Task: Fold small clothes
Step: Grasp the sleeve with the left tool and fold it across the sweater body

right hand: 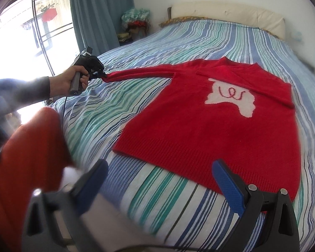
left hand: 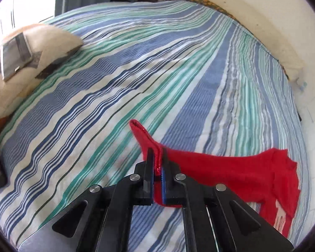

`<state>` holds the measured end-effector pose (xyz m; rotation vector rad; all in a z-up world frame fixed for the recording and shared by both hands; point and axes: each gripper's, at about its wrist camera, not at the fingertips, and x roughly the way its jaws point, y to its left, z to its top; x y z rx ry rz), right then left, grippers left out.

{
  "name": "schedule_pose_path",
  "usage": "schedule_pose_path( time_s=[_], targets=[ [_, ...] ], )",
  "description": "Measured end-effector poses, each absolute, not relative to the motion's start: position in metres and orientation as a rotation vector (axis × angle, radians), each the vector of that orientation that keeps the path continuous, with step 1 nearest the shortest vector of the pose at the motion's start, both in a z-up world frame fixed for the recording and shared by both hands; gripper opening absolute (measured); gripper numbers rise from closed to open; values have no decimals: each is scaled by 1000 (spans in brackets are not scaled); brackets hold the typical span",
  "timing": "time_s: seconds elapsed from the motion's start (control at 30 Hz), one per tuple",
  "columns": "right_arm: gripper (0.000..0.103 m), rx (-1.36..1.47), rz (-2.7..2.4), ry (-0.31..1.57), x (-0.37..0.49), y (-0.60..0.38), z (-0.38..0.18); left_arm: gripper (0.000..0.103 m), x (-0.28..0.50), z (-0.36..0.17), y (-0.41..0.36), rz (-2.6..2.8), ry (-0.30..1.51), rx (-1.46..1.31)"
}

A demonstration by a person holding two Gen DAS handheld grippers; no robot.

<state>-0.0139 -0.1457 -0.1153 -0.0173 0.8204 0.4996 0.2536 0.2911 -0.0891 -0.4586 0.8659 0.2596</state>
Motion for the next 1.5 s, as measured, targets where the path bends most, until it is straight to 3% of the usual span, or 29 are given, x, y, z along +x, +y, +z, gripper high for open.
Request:
schedule_pose_path(
  time_s=[0.23, 0.37, 0.4, 0.5, 0.63, 0.9, 1.1, 1.2, 1.27, 1.3, 1.33, 1.4, 1.5],
  targets=[
    [98, 41, 518, 797, -10, -158, -109, 3, 306, 55, 77, -181, 711, -179],
    [98, 46, 523, 785, -12, -161, -105, 5, 314, 83, -53, -401, 665, -72],
    [98, 38, 523, 781, -13, -161, -104, 12, 314, 79, -80, -449, 666, -51],
    [98, 35, 526, 777, -16, -164, -102, 79, 310, 41, -138, -517, 750, 9],
    [98, 56, 523, 767, -18, -170, -98, 78, 289, -9, -128, -515, 802, 63],
    [98, 128, 555, 774, -15, -185, -97, 78, 246, -72, 36, -173, 848, 128],
    [98, 214, 537, 817, -3, -196, -105, 82, 227, -121, 3, -270, 898, 309],
    [98, 258, 506, 835, 3, -203, -110, 82, 256, -147, -19, -142, 899, 366],
    [98, 283, 481, 846, 5, -209, -113, 73, 279, -160, -12, -15, 907, 309],
    [98, 292, 468, 849, 6, -212, -114, 39, 283, -163, -2, 34, 892, 264],
    [98, 299, 454, 852, 7, -215, -115, 15, 284, -167, 9, 39, 889, 189],
    [98, 315, 429, 856, 7, -220, -116, 7, 275, -174, 20, 77, 880, 117],
    [98, 340, 412, 864, 10, -227, -119, 6, 257, -181, 17, 83, 852, 137]
  ],
)
